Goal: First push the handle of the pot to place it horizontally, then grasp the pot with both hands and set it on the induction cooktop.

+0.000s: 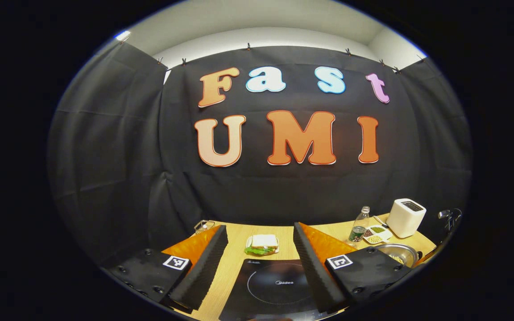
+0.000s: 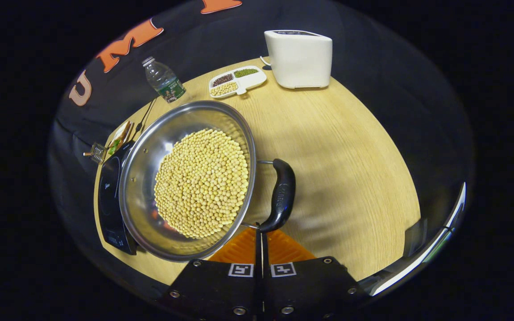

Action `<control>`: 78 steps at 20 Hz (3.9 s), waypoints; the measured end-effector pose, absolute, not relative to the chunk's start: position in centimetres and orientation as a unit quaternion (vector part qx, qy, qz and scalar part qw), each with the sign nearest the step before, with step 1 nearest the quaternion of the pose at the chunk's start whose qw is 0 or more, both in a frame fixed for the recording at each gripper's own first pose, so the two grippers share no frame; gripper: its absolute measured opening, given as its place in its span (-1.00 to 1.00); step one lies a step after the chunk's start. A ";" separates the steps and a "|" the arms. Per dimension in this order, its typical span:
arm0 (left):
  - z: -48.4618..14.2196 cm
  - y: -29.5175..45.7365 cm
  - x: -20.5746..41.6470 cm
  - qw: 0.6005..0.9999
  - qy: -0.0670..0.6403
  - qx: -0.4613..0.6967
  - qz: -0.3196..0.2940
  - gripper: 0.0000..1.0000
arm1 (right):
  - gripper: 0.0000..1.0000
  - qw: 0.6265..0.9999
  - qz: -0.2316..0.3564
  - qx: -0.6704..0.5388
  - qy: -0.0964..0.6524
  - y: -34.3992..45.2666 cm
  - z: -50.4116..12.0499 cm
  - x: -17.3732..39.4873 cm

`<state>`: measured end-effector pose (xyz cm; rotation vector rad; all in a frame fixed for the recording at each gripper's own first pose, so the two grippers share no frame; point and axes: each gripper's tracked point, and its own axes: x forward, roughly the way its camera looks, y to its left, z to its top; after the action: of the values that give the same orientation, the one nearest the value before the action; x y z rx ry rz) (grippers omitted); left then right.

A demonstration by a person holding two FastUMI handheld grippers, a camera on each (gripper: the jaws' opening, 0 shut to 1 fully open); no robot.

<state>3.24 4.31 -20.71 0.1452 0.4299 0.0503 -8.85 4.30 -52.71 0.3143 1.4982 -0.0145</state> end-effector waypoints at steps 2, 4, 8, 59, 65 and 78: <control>-21.4 4.3 3.2 0.973 0.217 0.071 0.026 0.96 | -0.99 0.723 -0.013 0.141 0.676 3.8 -52.7 -8.5; -22.1 4.0 3.1 0.972 0.221 0.071 0.024 0.96 | -0.99 0.724 -0.021 0.143 0.674 3.5 -52.8 -7.9; -24.0 2.9 3.3 0.969 0.238 0.064 0.010 0.96 | -0.99 0.724 -0.035 0.150 0.672 2.9 -53.0 -6.9; -51.5 -17.1 -2.6 0.788 0.591 -0.018 -0.171 0.92 | 0.48 0.799 0.029 0.110 0.590 3.5 -49.7 3.1; -53.7 -18.7 -2.2 0.792 0.584 -0.005 -0.179 0.93 | 0.64 0.800 0.018 0.072 0.595 2.7 -51.4 3.1; -58.5 -19.8 0.6 0.824 0.548 0.025 -0.141 0.87 | 0.41 0.793 -0.024 0.058 0.606 0.4 -55.9 1.3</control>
<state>0.62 -19.80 -58.45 0.0535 1.1663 -0.2999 1.29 0.36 -55.92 0.1257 1.3035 -0.0516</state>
